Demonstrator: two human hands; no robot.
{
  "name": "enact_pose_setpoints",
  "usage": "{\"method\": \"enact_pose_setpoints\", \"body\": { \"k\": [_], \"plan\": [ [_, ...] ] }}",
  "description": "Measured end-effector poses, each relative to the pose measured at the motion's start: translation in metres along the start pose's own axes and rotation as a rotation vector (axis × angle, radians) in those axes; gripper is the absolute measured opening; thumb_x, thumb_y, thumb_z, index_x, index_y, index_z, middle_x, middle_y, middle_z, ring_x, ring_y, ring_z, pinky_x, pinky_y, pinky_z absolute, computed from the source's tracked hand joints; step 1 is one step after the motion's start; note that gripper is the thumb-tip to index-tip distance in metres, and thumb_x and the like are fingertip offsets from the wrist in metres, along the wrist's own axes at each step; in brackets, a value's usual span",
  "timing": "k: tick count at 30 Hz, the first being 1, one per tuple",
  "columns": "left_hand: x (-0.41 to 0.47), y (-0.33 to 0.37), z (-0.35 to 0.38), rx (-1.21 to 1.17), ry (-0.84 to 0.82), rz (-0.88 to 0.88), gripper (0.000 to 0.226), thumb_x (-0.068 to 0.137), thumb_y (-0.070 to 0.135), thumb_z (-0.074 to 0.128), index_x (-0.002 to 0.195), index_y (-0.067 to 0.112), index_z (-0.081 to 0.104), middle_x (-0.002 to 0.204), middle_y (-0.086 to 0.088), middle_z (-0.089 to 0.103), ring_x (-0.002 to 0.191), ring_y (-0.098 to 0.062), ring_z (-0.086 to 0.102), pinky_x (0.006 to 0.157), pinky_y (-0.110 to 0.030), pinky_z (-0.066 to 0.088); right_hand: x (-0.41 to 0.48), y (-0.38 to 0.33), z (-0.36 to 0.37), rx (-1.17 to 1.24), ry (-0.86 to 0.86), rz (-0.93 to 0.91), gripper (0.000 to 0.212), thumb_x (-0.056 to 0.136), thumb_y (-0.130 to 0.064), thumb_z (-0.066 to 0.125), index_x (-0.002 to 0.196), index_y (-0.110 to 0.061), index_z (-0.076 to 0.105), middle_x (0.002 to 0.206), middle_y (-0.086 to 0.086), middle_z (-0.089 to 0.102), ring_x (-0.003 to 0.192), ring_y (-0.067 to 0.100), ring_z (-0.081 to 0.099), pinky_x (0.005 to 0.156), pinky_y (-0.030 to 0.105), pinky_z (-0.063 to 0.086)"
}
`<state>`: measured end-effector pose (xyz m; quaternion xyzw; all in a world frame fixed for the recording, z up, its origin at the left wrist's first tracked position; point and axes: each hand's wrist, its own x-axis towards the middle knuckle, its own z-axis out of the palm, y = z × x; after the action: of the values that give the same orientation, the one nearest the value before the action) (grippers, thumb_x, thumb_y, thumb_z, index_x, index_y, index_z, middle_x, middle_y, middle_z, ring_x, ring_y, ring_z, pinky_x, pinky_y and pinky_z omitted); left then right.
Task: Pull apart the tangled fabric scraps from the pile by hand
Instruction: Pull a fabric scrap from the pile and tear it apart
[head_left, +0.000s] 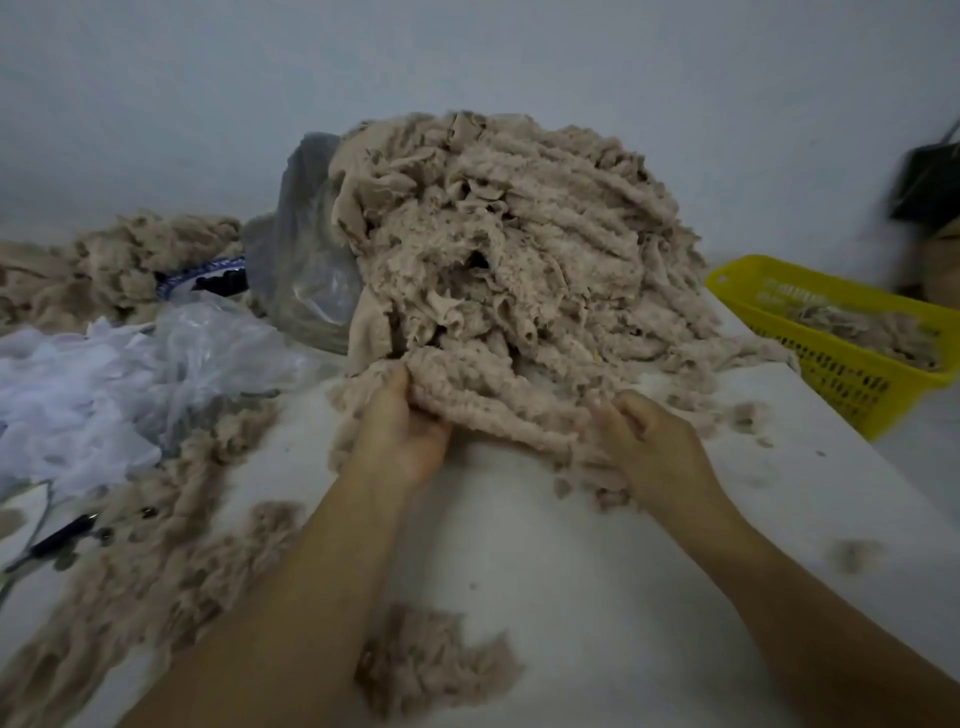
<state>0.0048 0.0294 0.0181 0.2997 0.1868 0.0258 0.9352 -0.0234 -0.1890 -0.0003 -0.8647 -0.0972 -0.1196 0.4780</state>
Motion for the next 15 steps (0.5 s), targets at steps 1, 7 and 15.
{"method": "enact_pose_setpoints", "body": {
  "k": [1, 7, 15],
  "plan": [
    [0.006, 0.005, -0.003, -0.048, -0.005, 0.019, 0.034, 0.106, 0.029, 0.044, 0.12, 0.007, 0.065, 0.125, -0.015, 0.067, 0.117, -0.029, 0.062, 0.105, -0.045, 0.047, 0.009, 0.005, 0.0, -0.003, 0.039, 0.047, 0.043, 0.101, -0.043, 0.046, 0.065, -0.023, 0.034, 0.055, -0.008, 0.038, 0.047, 0.004, 0.035, 0.047, 0.019, 0.026],
    [0.02, 0.023, -0.023, -0.217, -0.062, 0.114, 0.055, 0.108, 0.031, 0.039, 0.078, 0.009, 0.08, 0.101, -0.005, 0.077, 0.095, -0.018, 0.074, 0.095, -0.037, 0.055, 0.06, 0.024, -0.005, 0.436, 0.407, 0.491, 0.034, 0.103, -0.04, 0.04, 0.101, -0.015, 0.063, 0.1, 0.018, 0.062, 0.092, 0.035, 0.062, 0.09, 0.053, 0.052],
    [0.017, 0.015, -0.028, -0.196, -0.093, 0.094, 0.049, 0.106, 0.042, 0.036, 0.103, 0.009, 0.072, 0.123, -0.008, 0.07, 0.085, -0.023, 0.075, 0.065, -0.038, 0.06, 0.07, 0.041, 0.004, 0.394, 0.518, 0.451, 0.037, 0.104, -0.042, 0.039, 0.112, -0.012, 0.06, 0.101, 0.007, 0.056, 0.098, 0.028, 0.055, 0.089, 0.038, 0.047]
  ]
}}
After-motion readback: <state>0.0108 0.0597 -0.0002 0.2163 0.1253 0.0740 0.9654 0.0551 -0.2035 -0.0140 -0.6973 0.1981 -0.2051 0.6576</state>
